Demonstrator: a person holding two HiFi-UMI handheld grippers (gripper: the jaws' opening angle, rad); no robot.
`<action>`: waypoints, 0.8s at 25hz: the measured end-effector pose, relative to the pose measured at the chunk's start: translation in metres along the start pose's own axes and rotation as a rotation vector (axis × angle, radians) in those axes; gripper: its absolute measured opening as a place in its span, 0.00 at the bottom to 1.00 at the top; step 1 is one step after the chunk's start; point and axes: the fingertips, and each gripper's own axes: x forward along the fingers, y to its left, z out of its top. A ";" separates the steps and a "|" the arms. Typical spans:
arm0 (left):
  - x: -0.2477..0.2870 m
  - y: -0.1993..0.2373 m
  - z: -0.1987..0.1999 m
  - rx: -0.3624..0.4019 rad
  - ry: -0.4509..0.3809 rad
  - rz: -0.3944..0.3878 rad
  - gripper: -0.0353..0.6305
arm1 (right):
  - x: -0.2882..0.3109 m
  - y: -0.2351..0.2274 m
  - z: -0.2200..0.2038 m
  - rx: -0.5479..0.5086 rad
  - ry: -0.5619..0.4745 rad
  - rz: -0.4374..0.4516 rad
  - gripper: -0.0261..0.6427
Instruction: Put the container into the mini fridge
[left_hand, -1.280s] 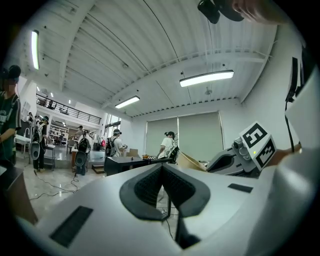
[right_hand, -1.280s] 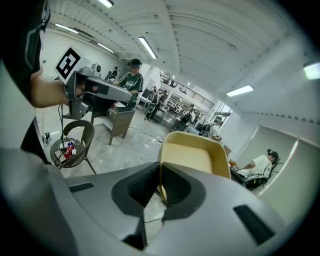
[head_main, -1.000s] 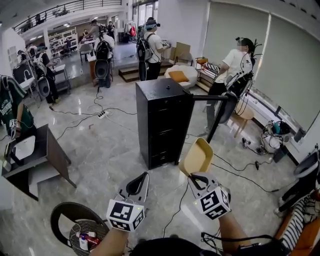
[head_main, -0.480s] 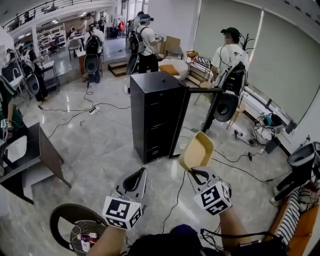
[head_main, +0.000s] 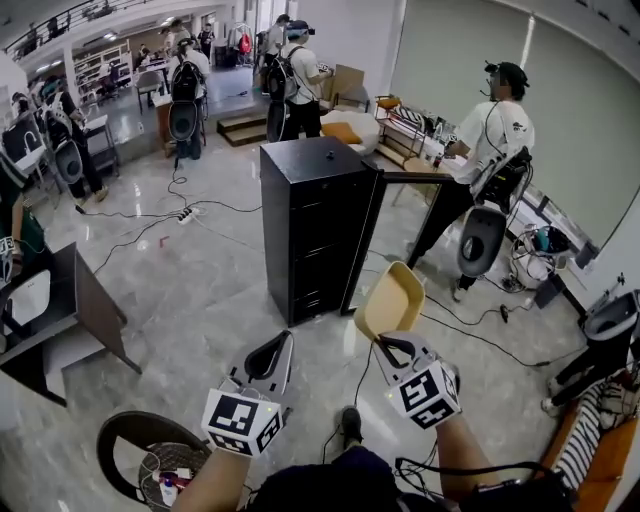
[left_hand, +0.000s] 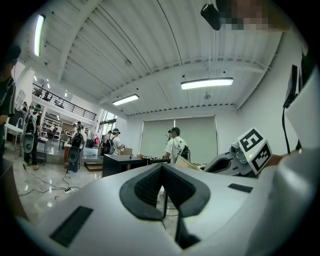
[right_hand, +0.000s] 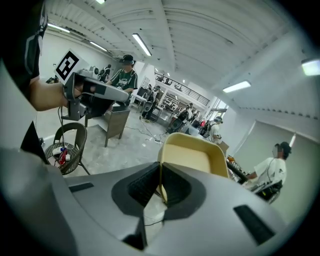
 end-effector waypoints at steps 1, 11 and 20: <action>0.005 0.001 -0.001 0.000 -0.001 0.006 0.07 | 0.005 -0.003 -0.001 -0.005 -0.003 0.009 0.09; 0.079 0.016 -0.005 0.004 -0.008 0.092 0.07 | 0.056 -0.072 -0.014 -0.040 -0.047 0.071 0.09; 0.147 0.012 -0.017 0.005 0.016 0.151 0.07 | 0.088 -0.124 -0.032 -0.056 -0.072 0.125 0.09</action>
